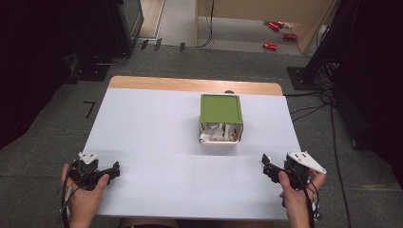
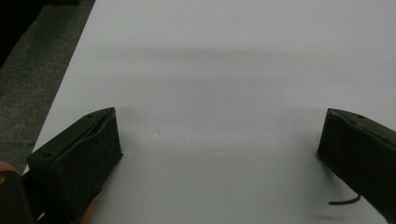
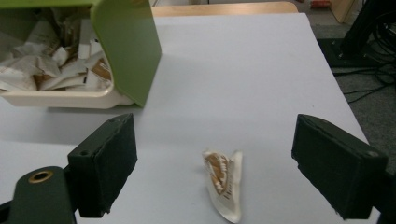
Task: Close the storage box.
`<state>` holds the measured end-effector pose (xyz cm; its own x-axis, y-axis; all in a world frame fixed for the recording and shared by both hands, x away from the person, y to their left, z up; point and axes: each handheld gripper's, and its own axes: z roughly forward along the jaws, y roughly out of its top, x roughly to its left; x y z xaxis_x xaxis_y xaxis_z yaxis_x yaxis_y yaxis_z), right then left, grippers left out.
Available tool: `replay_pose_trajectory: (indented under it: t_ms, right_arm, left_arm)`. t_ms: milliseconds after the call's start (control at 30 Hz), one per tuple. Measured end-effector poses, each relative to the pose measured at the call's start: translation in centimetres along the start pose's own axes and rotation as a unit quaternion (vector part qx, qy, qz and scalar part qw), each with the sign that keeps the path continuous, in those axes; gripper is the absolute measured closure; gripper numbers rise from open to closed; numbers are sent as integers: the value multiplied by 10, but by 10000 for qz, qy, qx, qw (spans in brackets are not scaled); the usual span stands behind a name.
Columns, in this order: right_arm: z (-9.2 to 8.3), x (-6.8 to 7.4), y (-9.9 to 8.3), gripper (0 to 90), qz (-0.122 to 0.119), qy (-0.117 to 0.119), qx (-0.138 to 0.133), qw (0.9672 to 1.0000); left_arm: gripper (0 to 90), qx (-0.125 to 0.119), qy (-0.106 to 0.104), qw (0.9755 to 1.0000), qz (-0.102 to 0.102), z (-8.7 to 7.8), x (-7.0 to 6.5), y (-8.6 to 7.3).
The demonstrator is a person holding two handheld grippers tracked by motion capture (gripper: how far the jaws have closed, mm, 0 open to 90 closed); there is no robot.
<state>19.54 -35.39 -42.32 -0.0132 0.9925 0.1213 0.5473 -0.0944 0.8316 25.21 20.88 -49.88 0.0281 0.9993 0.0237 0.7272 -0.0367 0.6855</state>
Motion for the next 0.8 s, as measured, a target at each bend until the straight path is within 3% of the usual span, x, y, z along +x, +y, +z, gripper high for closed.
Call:
replay_pose_trajectory:
  t_ms: [367, 800]
  right_arm:
    - [-3, -29, -16, 146, 59, -211, 119, 9997]
    - [-5, -53, -29, 146, 171, -362, 190, 9990]
  left_arm:
    - [0, -3, 2, 10000, -2, 0, 0, 0]
    - [0, -4, 1, 10000, -4, 0, 0, 0]
